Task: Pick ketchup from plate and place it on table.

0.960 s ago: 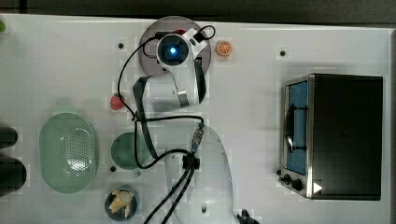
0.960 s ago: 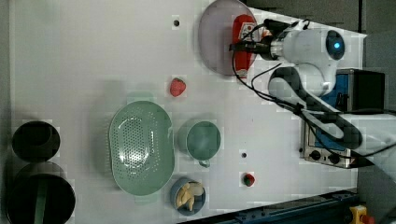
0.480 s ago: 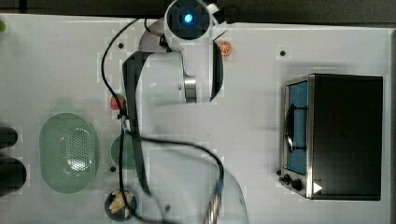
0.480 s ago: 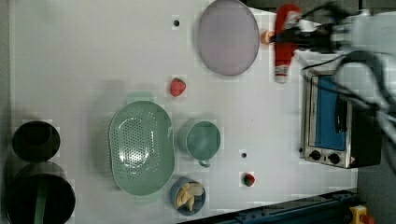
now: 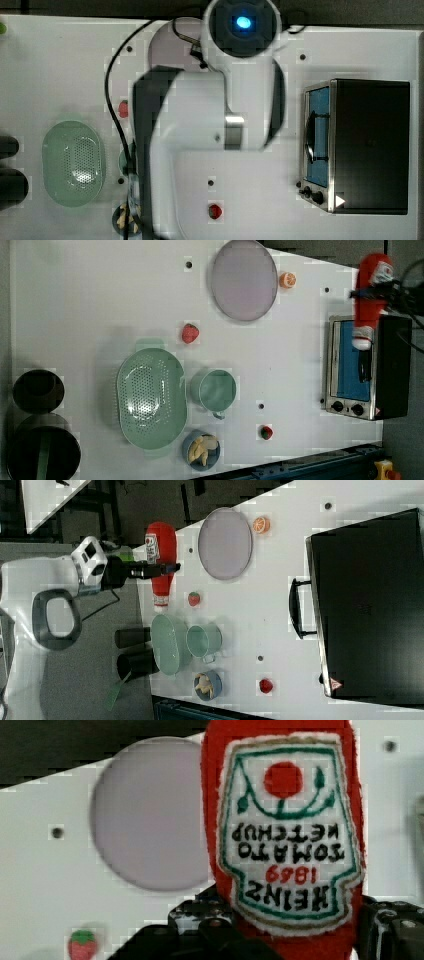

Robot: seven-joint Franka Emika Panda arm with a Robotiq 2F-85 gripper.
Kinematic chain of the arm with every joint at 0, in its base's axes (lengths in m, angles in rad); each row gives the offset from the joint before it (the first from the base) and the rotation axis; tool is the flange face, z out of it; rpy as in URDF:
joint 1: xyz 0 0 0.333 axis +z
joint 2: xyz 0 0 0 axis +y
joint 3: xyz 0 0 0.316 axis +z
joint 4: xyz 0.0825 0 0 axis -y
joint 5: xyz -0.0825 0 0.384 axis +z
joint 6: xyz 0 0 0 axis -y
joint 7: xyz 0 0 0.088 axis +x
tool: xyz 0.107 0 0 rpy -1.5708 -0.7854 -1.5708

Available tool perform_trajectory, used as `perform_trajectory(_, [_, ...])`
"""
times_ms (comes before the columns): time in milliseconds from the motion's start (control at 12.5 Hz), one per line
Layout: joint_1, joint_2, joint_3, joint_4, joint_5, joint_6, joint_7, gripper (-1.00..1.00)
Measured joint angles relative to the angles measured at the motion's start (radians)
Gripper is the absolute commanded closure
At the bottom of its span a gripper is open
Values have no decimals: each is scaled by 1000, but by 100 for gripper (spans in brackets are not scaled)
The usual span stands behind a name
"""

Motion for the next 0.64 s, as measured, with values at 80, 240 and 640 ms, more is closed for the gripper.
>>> perform_trajectory(80, [-5,-34,-17,-36,0,3,0,-24])
perform_trajectory(240, [-23,-86,-35,-132,9,-4,0,-24])
perform_trajectory(640, [-30,-112,-77,-406,-2,86,0,-24])
